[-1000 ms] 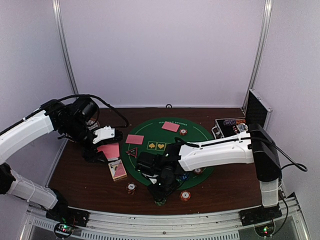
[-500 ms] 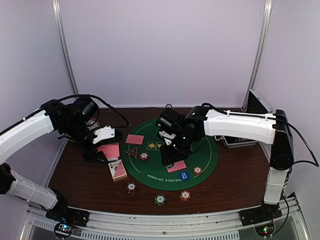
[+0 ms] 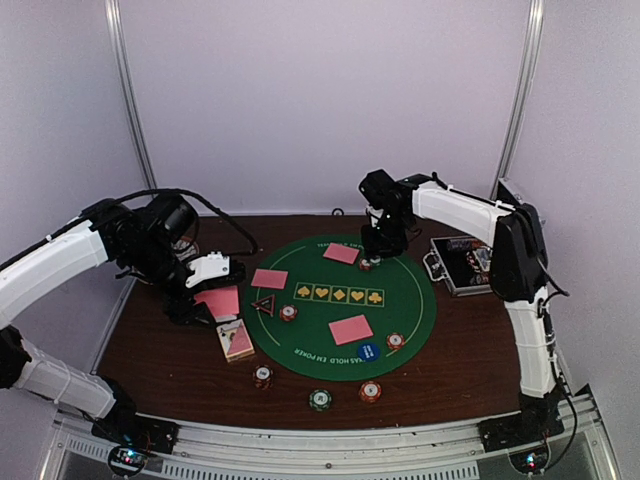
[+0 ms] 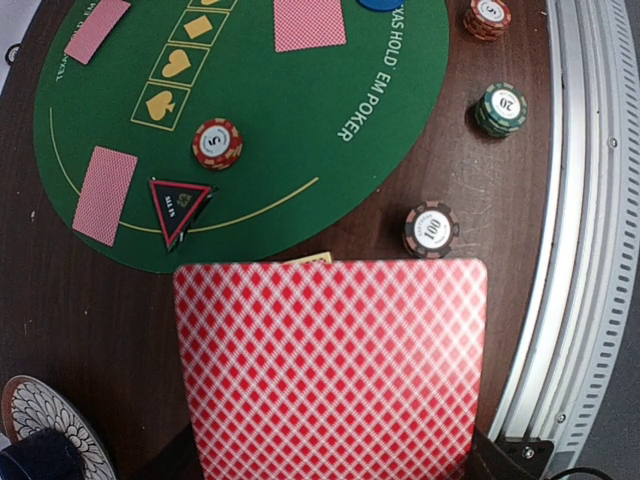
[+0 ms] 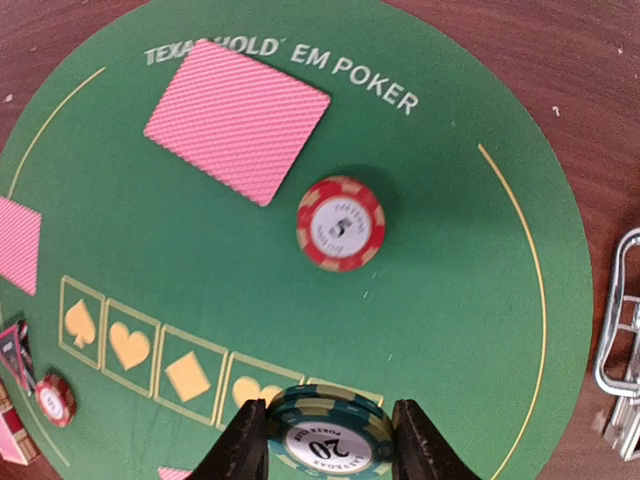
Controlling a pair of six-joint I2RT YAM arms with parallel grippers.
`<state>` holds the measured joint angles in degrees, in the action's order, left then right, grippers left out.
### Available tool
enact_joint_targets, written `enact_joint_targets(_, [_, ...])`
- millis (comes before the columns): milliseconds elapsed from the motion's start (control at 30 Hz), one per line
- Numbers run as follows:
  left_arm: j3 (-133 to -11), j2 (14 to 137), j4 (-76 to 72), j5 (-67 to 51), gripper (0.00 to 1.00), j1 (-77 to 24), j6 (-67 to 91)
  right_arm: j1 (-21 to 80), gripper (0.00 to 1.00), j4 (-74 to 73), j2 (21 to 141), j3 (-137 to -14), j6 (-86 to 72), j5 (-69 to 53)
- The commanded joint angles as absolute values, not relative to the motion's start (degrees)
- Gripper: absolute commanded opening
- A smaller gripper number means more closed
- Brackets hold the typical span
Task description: Distribute texas hold em gaming equipment
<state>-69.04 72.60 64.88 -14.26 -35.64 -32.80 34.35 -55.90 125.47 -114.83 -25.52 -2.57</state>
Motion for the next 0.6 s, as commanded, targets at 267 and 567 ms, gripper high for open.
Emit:
enact_joint_targets(267, [-70.2, 72.3, 64.7, -15.2, 0.00, -35.8, -32.8, 27.4, 0.11, -60.7, 142.2, -132.5, -24.0, -2.3])
enact_joint_targets(567, [-70.3, 72.6, 64.4, -15.1, 0.00, -35.8, -32.7, 25.9, 0.24, -60.2, 145.9, -133.7, -24.4, -4.4])
